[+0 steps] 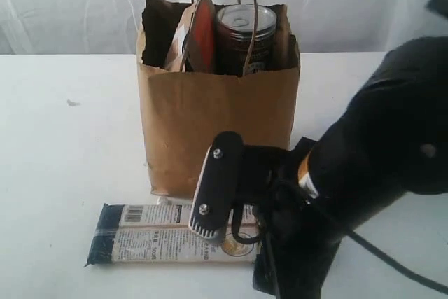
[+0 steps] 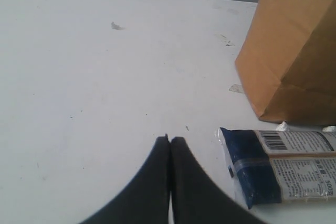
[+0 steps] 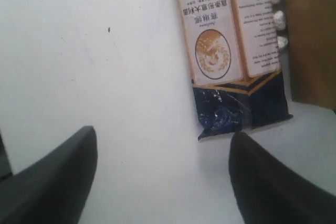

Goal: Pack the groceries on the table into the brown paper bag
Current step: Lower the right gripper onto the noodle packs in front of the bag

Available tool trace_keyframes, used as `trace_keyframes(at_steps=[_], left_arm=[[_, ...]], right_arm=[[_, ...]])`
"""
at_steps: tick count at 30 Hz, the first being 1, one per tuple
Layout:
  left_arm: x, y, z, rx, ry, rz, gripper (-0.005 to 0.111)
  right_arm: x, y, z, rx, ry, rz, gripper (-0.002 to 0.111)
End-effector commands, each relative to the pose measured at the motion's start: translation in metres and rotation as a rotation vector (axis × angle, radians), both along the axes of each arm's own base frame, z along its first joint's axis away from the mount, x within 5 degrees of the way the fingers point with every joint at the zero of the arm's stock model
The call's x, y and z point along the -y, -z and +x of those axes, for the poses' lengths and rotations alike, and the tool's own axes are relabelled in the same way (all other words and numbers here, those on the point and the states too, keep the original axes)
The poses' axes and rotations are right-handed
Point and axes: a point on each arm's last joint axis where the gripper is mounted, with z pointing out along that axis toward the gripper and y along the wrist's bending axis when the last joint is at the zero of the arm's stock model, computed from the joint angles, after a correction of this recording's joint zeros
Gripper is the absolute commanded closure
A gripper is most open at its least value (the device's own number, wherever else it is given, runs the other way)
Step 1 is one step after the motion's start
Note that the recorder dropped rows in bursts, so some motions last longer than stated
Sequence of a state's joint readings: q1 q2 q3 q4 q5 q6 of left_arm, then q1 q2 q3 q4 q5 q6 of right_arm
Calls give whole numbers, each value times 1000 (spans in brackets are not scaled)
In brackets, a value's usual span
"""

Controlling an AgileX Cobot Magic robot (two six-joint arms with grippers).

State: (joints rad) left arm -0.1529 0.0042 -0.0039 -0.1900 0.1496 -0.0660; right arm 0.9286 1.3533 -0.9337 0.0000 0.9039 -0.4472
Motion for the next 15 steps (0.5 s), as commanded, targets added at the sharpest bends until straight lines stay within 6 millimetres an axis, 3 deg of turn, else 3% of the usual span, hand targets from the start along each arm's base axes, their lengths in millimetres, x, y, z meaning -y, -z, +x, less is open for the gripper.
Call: trace_keyframes(at_steps=[1,8,15], left_arm=[[0,1,0,0,-2,-9,107],[0,1,0,0,-2,-9,107],[0,1,0,0,-2,-9,107]], right_arm=[[-10,27,14,14,-50,-89,42],[-21,63,36,98,-135,-215,42],[-30,90,44,106,-179,-253,42]])
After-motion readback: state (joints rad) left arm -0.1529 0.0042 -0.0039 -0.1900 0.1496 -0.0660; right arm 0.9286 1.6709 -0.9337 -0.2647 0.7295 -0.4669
